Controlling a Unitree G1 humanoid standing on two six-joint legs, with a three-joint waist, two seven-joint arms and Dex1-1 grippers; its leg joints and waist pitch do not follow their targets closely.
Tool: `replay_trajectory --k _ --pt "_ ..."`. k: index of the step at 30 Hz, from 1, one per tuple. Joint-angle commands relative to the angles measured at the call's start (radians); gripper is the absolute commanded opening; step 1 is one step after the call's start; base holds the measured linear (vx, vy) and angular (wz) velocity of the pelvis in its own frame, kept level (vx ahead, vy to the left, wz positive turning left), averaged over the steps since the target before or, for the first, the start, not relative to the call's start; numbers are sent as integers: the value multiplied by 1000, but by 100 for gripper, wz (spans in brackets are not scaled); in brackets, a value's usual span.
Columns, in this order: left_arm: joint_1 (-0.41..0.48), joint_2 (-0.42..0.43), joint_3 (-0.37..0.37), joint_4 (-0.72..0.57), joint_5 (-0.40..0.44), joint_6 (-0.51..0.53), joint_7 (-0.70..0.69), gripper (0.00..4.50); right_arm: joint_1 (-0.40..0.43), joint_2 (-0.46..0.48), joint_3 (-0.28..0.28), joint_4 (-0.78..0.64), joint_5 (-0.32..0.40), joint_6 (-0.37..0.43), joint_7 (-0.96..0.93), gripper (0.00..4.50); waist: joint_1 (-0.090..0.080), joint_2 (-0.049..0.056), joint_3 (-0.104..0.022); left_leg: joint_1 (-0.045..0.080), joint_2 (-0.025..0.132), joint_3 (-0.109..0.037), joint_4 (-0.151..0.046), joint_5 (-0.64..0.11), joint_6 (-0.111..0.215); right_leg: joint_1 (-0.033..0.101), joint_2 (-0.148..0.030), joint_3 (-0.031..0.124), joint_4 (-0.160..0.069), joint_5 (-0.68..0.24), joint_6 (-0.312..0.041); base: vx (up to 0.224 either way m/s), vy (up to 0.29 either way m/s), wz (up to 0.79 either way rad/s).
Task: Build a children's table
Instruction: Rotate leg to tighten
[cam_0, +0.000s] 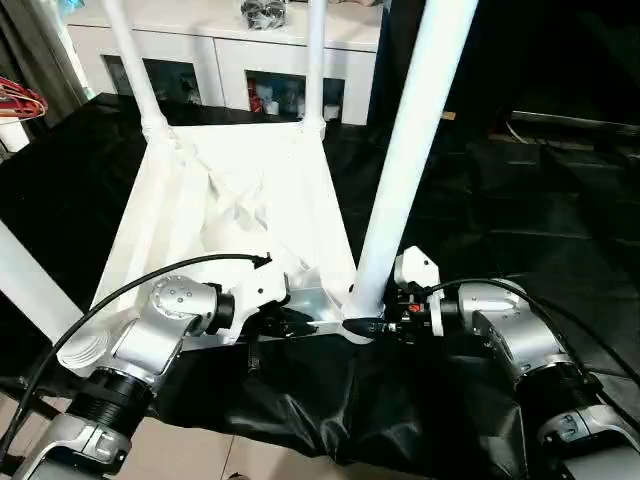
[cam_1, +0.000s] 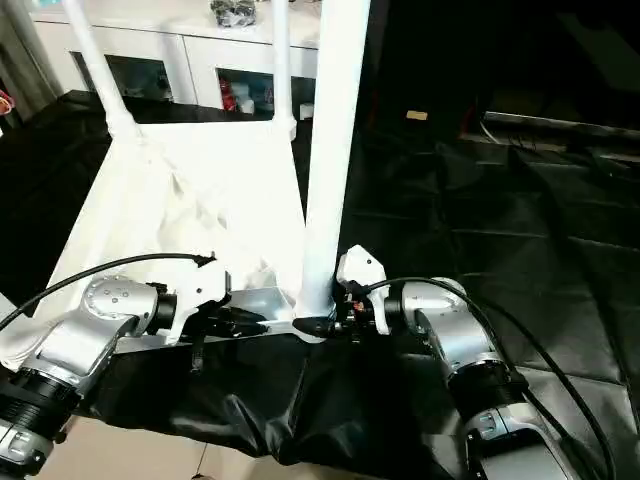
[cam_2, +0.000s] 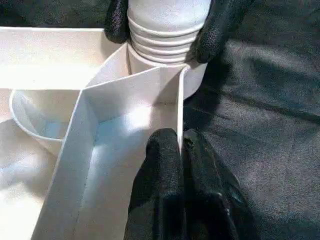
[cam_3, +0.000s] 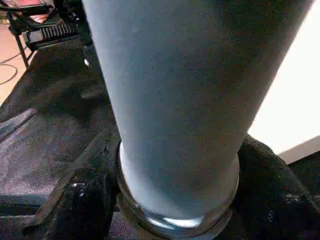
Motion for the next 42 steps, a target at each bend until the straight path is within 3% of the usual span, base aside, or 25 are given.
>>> replay_trajectory --k 1,4,5,6,8,10,13,16,19,20,21,25,27,29,33,36,37,42 --pt "-18 -21 2 0 -9 -21 27 0 15 9 11 -29 23 20 5 276 0 -6 -64 14 45 -19 -72 -233 36 44 -66 49 -76 -290 -218 0 0 0" --pt "-30 -52 18 18 2 -1 97 0 24 36 -5 -31 27 36 -43 276 0 -8 -61 15 44 -20 -73 -255 29 41 -68 50 -82 -342 -204 0 0 0" --pt "-46 -98 33 38 20 16 192 0 20 89 -31 2 0 31 -187 276 0 -9 -60 17 44 -21 -74 -263 27 40 -68 49 -86 -361 -198 0 0 0" --pt "-49 -106 36 41 24 18 211 0 19 100 -36 9 -5 29 -216 275 -4 -7 -56 19 44 -20 -75 -276 12 34 -66 51 -89 -396 -187 0 0 0" --pt "-63 -142 41 58 49 36 292 0 9 148 -61 50 -27 14 -347 275 -9 -12 -59 18 41 -26 -76 -285 -6 38 -70 47 -92 -442 -168 0 0 0" --pt "-78 -194 36 73 71 63 375 0 -5 221 -92 91 -42 14 -517 275 -20 -10 -58 18 37 -28 -74 -308 -6 35 -71 45 -100 -488 -150 0 0 0" --pt "-92 -241 26 86 82 77 423 0 -21 294 -115 127 -57 17 -677 275 -26 -10 -59 18 36 -29 -74 -304 -9 32 -72 45 -105 -518 -130 0 0 0" --pt "-104 -271 10 102 98 66 446 0 -36 342 -88 145 -82 -7 -723 275 -24 -7 -61 18 37 -28 -74 -302 -2 30 -70 46 -105 -489 -131 0 0 0" --pt "-114 -279 -10 118 119 42 434 0 -36 361 -68 136 -84 -31 -666 275 -21 -6 -63 14 39 -26 -76 -282 10 35 -68 48 -94 -393 -155 0 0 0" --pt "-115 -278 -12 118 119 41 429 0 -36 362 -70 134 -80 -31 -660 331 -21 -7 -63 12 39 -25 -77 -278 13 36 -67 48 -93 -380 -159 0 0 0" --pt "-115 -277 -14 118 119 39 423 0 -35 361 -75 129 -70 -27 -645 344 -20 -6 -63 12 39 -24 -76 -275 15 37 -67 48 -91 -365 -166 0 0 0" --pt "-99 -246 -14 88 99 31 368 0 -35 326 -96 108 -31 -4 -573 390 -20 -5 -61 13 38 -25 -76 -291 21 38 -70 48 -97 -403 -163 0 0 0" --pt "-89 -228 -8 75 85 24 329 0 -34 300 -92 101 -32 -4 -535 394 -21 -3 -61 12 39 -26 -77 -297 20 38 -69 47 -95 -405 -163 0 0 0" --pt "-79 -208 -5 62 73 19 290 0 -31 269 -84 90 -32 -3 -486 426 -21 -4 -63 11 40 -26 -77 -288 22 39 -69 48 -93 -381 -170 0 0 0" --pt "-54 -151 -2 29 45 -6 196 0 -21 181 -62 59 -23 -6 -340 426 -16 -3 -66 9 43 -23 -74 -257 39 44 -68 49 -82 -301 -197 0 0 0" --pt "-44 -116 -2 18 33 -24 137 0 -12 125 -51 35 -12 -18 -225 426 -9 -1 -67 15 45 -19 -72 -238 46 40 -67 51 -78 -255 -221 0 0 0" --pt "-42 -109 -1 17 27 -32 121 0 -9 111 -49 30 -8 -17 -195 426 -6 -1 -67 12 44 -19 -72 -229 50 45 -66 50 -75 -239 -225 0 0 0" --pt "-34 -78 -2 -3 0 -27 51 0 3 48 -27 -5 9 -5 -67 412 1 -1 -65 13 46 -18 -72 -233 50 46 -66 48 -76 -255 -228 0 0 0"
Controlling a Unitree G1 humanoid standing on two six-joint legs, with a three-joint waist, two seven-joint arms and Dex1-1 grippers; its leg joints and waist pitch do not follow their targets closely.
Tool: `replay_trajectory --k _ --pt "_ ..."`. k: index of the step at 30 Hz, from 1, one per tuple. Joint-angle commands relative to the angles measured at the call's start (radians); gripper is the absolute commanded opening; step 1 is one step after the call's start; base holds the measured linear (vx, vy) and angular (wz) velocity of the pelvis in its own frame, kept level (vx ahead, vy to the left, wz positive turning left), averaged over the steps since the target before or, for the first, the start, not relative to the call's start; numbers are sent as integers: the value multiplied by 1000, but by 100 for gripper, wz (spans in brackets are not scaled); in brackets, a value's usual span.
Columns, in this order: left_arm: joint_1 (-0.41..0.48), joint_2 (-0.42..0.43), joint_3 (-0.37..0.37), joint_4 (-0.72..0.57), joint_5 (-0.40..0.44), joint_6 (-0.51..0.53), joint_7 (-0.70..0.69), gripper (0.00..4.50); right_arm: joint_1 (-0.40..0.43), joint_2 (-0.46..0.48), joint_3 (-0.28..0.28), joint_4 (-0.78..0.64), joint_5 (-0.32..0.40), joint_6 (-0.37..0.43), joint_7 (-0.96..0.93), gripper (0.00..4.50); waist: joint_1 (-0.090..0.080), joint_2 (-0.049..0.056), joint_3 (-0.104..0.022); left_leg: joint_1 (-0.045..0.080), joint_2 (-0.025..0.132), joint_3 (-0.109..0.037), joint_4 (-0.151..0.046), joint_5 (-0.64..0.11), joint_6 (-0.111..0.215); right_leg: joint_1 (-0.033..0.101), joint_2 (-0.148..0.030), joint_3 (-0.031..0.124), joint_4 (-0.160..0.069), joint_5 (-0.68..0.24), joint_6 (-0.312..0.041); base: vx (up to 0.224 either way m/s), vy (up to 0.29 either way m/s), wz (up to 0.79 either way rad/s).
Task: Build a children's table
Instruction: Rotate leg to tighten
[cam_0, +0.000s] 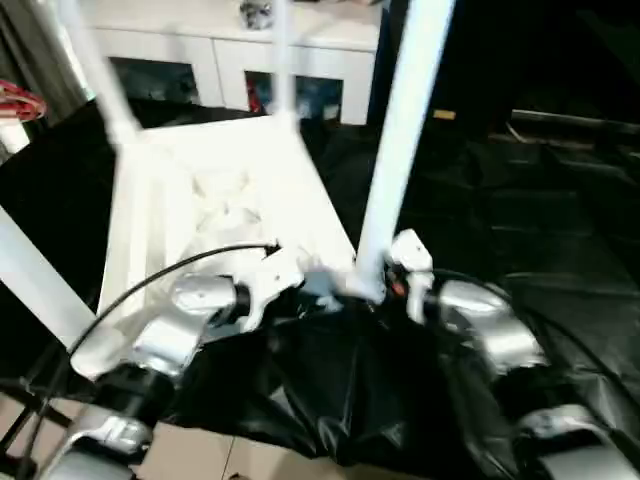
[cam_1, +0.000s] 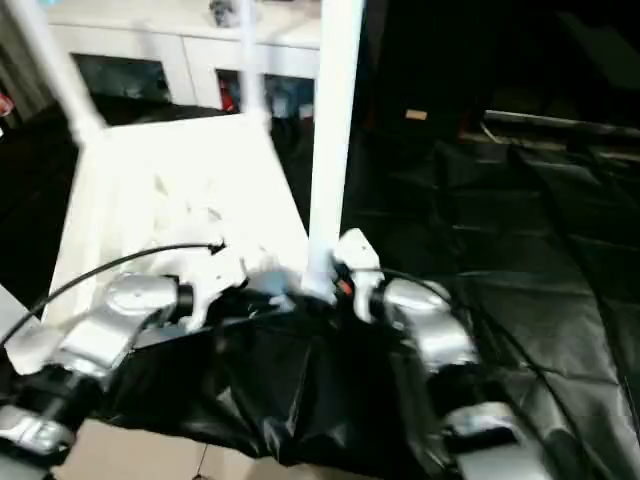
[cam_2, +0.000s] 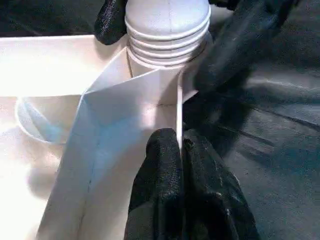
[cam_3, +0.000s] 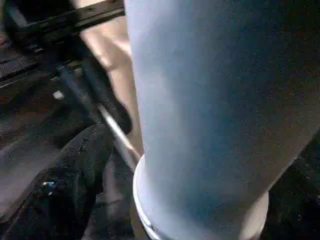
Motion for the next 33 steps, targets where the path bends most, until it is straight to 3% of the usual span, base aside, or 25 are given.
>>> replay_trajectory --k 1,13,19,22,25,28,33 --pt "-1 2 -15 -48 -39 -20 -52 0 6 -21 26 -41 21 8 85 393 0 -5 -63 14 46 -18 -71 -235 47 46 -67 49 -76 -264 -227 0 0 0" --pt "7 47 -30 -59 -65 -5 -151 0 30 -84 71 -104 39 53 235 299 11 -4 -65 15 47 -18 -71 -221 40 46 -66 49 -72 -253 -230 0 0 0" --pt "1 14 -3 -40 -54 -13 -73 0 53 -53 66 -110 35 55 186 272 9 -5 -63 17 47 -19 -72 -241 32 44 -67 49 -78 -295 -220 0 0 0" --pt "-18 -37 24 -12 -37 2 39 0 55 8 36 -75 19 54 35 269 4 -7 -60 16 46 -22 -75 -254 21 43 -68 48 -82 -328 -210 0 0 0" --pt "-28 -86 34 -9 -21 26 132 0 36 85 -10 -9 -11 45 -178 269 -12 -10 -58 14 40 -27 -76 -277 -2 43 -71 46 -92 -428 -173 0 0 0" --pt "-40 -145 36 1 17 60 255 0 11 175 -50 62 -34 40 -400 269 -24 -11 -57 19 38 -28 -74 -300 -4 36 -70 44 -101 -488 -151 0 0 0" --pt "-48 -212 43 1 51 104 387 0 -20 267 -65 129 -77 7 -617 269 -28 -6 -60 17 38 -27 -75 -290 -2 33 -68 46 -100 -452 -149 0 0 0"
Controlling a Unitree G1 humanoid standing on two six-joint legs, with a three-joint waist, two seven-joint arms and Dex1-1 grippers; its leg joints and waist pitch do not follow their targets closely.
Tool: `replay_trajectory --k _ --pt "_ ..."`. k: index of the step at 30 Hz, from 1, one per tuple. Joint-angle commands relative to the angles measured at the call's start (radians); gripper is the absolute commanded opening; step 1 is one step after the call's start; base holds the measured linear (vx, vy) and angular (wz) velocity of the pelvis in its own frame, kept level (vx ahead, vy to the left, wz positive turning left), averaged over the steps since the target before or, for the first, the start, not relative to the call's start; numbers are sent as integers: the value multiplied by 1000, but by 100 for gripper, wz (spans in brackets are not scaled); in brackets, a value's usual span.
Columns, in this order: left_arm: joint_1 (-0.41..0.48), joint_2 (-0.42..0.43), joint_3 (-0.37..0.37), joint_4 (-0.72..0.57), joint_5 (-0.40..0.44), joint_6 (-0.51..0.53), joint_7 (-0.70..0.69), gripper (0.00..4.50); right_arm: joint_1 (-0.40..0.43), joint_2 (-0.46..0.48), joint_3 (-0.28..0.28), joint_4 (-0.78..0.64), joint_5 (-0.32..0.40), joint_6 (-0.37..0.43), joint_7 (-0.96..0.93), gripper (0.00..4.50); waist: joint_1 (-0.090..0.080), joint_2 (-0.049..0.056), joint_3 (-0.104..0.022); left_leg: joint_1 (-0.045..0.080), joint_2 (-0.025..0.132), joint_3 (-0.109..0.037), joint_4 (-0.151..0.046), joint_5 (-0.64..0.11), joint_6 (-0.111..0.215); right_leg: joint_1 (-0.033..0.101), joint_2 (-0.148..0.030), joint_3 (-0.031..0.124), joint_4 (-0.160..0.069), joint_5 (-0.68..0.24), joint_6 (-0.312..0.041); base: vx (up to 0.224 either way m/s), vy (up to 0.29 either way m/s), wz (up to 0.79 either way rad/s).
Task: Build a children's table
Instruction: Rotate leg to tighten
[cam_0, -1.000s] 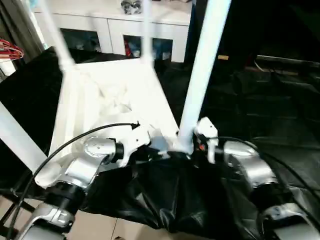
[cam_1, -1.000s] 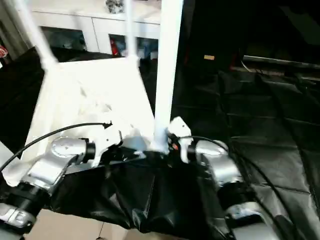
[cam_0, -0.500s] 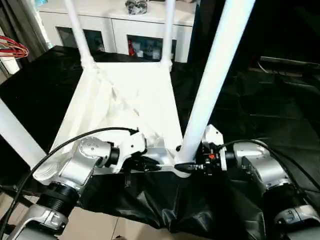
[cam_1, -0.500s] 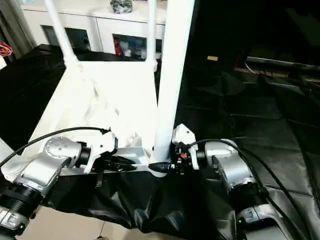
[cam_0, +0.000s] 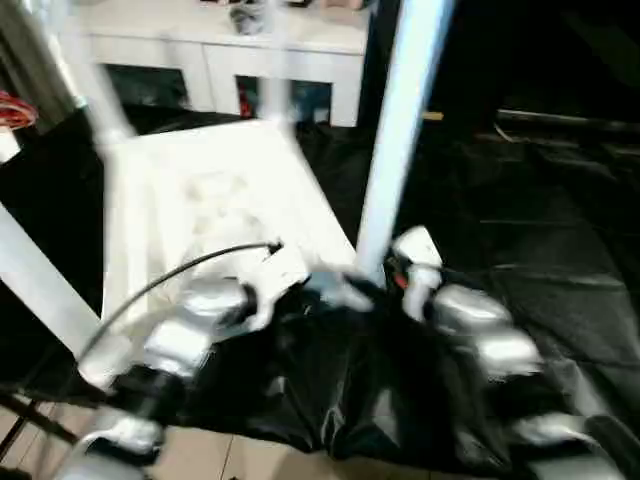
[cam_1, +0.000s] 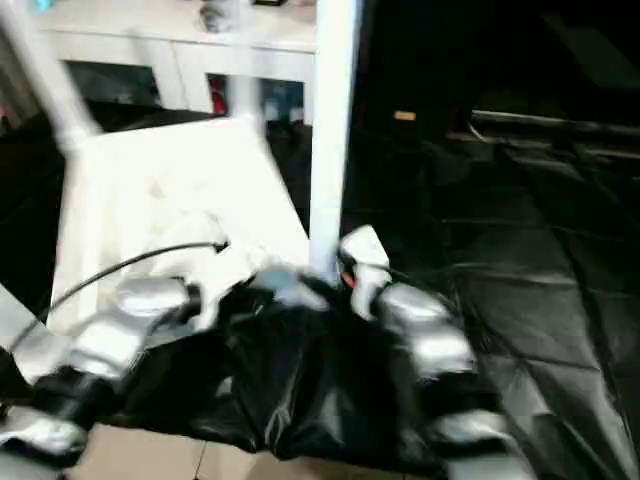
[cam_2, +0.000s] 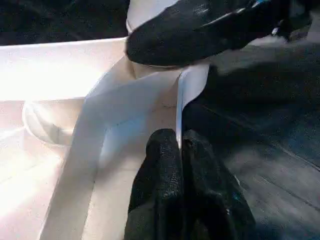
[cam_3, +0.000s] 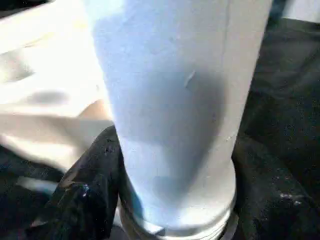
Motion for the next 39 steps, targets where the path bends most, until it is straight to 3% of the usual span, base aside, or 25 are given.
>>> replay_trajectory --k 1,3,4,5,6,8,11,14,18,22,29,34,39 --pt "-24 -75 2 -28 -28 -8 67 0 -1 61 76 43 -50 -24 7 269 0 -8 -60 12 40 -26 -75 -278 5 33 -67 47 -98 -412 -159 0 0 0" --pt "-20 -78 -2 -32 -25 -9 64 0 -1 67 76 37 -38 -35 43 269 2 -7 -63 8 40 -24 -74 -261 15 37 -65 48 -90 -346 -176 0 0 0" --pt "-17 -77 -6 -36 -25 -9 62 0 -2 72 69 32 -22 -32 62 304 6 -14 -65 6 41 -23 -74 -237 27 41 -66 48 -83 -303 -186 0 0 0" --pt "-17 -77 -6 -36 -25 -9 62 0 -2 72 69 32 -22 -32 62 338 7 -12 -66 7 41 -21 -72 -226 33 40 -66 49 -82 -283 -192 0 0 0" --pt "-14 -75 -8 -40 -24 -11 57 0 -5 72 59 31 -6 -27 75 338 7 -13 -65 5 39 -19 -71 -212 43 42 -66 49 -81 -260 -200 0 0 0" --pt "-9 -69 -11 -46 -25 -16 50 0 -10 63 56 30 7 -29 98 341 7 -13 -65 4 38 -18 -70 -203 51 44 -66 48 -80 -256 -204 0 0 0" --pt "3 -36 -10 -57 -38 -38 -7 0 -9 6 73 -4 16 -27 181 380 8 -7 -63 6 40 -20 -72 -223 45 43 -67 48 -85 -297 -198 0 0 0" --pt "6 -23 -10 -59 -44 -47 -32 0 -5 -17 75 -19 24 -19 220 380 7 -10 -63 5 40 -20 -71 -227 50 44 -67 47 -85 -291 -200 0 0 0" --pt "25 50 -9 -79 -92 -100 -179 0 24 -149 115 -93 34 -27 452 380 11 -11 -64 5 40 -20 -70 -229 59 47 -66 46 -83 -288 -199 0 0 0" --pt "36 90 -16 -92 -107 -115 -253 0 42 -220 140 -143 56 -19 599 380 16 -10 -63 9 44 -18 -70 -227 64 44 -65 48 -82 -275 -216 0 0 0" --pt "35 135 -24 -89 -142 -128 -364 0 41 -294 167 -179 77 1 751 380 25 -9 -62 8 45 -17 -69 -219 65 45 -65 47 -79 -278 -221 0 0 0" --pt "30 153 -32 -78 -145 -143 -409 0 42 -316 186 -189 67 7 801 346 32 -9 -64 11 47 -17 -69 -210 59 44 -64 47 -75 -255 -230 0 0 0" --pt "18 164 -31 -59 -142 -156 -427 0 46 -314 193 -199 70 16 816 285 34 -9 -64 10 46 -17 -69 -211 54 46 -65 47 -75 -253 -231 0 0 0"
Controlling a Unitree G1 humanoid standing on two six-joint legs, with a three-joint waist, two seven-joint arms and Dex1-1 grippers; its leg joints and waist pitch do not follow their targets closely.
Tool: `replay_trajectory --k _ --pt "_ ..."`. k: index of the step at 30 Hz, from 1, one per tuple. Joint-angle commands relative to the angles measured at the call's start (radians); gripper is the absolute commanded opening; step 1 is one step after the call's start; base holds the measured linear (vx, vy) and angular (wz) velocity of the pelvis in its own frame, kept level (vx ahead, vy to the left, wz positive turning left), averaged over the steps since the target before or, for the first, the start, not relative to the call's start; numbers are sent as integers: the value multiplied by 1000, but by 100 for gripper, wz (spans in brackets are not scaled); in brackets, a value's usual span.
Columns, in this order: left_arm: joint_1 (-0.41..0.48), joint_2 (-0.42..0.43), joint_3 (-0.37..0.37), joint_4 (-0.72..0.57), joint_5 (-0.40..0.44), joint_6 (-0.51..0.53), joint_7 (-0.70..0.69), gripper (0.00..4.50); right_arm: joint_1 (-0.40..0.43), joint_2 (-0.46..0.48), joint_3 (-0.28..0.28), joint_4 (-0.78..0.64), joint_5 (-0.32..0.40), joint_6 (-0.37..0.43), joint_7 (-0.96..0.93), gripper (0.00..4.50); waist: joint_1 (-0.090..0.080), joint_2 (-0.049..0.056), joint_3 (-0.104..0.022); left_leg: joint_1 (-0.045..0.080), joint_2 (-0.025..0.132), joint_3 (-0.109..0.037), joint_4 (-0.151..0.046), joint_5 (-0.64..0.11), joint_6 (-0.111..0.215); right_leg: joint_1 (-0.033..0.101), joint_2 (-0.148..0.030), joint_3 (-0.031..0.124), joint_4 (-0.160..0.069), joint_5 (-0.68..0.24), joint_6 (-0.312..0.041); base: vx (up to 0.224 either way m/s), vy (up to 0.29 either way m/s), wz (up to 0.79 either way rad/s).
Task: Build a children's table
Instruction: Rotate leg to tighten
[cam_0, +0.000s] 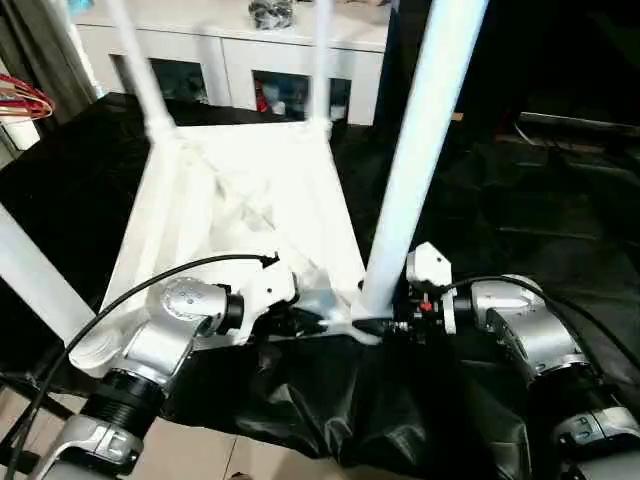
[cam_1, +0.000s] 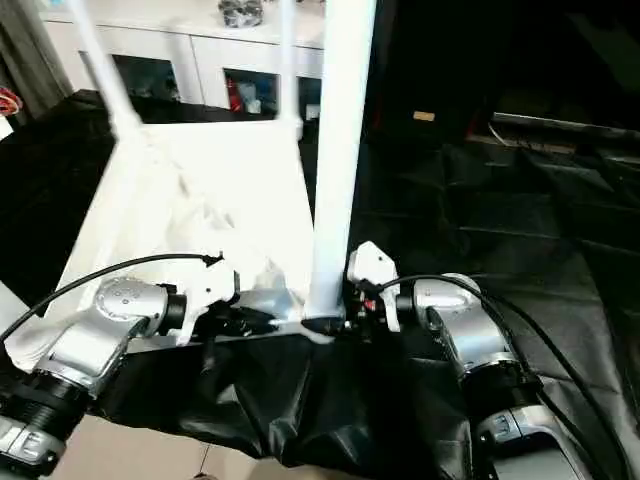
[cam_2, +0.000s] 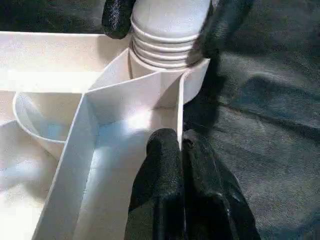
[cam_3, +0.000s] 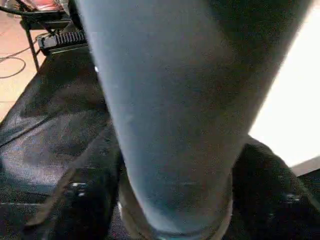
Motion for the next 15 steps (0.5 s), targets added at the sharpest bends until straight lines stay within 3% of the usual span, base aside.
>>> replay_trajectory --k 1,8,9,12,13,15 --pt "-35 -10 5 -8 -25 -23 1 0 12 7 32 -36 9 15 42 285 -1 -8 -65 13 45 -18 -67 -211 52 47 -65 47 -74 -256 -227 0 0 0" --pt "-49 -50 23 24 7 -29 122 0 55 34 39 -64 9 49 -7 262 2 -8 -65 17 46 -17 -68 -215 49 44 -65 49 -76 -259 -223 0 0 0" --pt "-55 -65 31 31 12 -21 158 0 58 50 34 -56 1 59 -49 262 2 -4 -63 18 45 -17 -68 -221 47 43 -64 49 -78 -269 -221 0 0 0" --pt "-67 -113 49 39 27 9 255 0 54 130 -9 2 -31 47 -247 261 -9 -8 -59 19 41 -24 -72 -279 9 42 -70 46 -92 -410 -181 0 0 0" --pt "-68 -134 48 37 34 26 287 0 42 175 -38 41 -42 48 -362 261 -16 -14 -58 17 41 -26 -74 -281 2 40 -71 46 -93 -437 -169 0 0 0" --pt "-70 -160 43 34 51 47 334 0 28 226 -70 85 -52 56 -492 261 -23 -12 -58 17 40 -28 -75 -288 -3 39 -71 44 -96 -463 -158 0 0 0"
